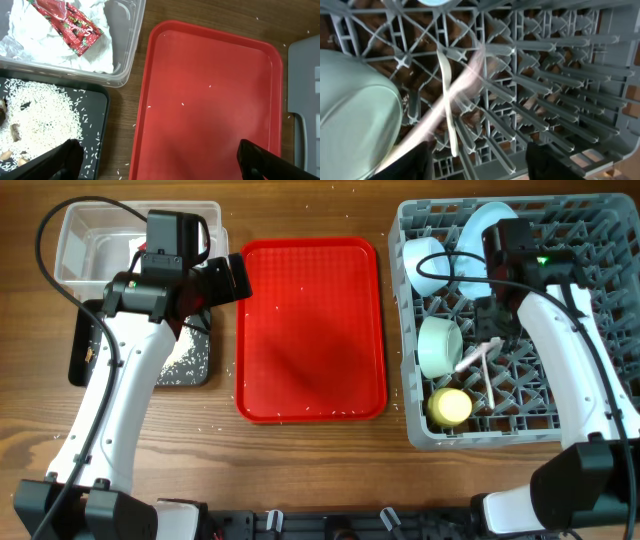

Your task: Sort waste into correct bins and load items into the dishwasher rack

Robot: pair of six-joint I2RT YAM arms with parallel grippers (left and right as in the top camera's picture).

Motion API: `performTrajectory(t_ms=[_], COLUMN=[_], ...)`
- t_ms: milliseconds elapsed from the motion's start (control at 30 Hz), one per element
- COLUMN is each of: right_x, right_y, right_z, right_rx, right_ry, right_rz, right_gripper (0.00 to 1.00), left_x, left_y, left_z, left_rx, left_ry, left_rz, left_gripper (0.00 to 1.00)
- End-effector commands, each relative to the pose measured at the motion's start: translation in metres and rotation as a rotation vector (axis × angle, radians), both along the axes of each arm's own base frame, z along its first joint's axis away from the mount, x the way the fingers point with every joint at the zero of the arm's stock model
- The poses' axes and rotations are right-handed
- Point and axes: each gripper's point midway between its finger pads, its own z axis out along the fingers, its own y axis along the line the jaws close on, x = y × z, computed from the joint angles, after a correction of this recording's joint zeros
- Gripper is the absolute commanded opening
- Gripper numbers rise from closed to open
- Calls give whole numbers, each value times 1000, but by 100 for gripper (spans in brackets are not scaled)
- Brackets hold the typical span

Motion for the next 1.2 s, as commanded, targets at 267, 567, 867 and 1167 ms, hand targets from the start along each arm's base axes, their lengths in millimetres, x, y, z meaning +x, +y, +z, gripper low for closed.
performTrajectory(t_ms=[267,567,867,1167], right_x=[5,-40,-3,-59], right_y=[97,84,93,91], right_z=[146,174,147,27], right_rx=[569,546,455,475], right_ry=[-453,-528,-913,-1214], right_rz=[208,133,466,473], right_gripper=[100,100,100,100], left_x=[2,2,2,2], left_y=[3,3,3,3], left_z=[4,4,4,4], left_rx=[10,10,10,10], left_ry=[-14,-14,-14,-14], left_rz=[5,5,5,5], left_gripper=[100,100,100,100])
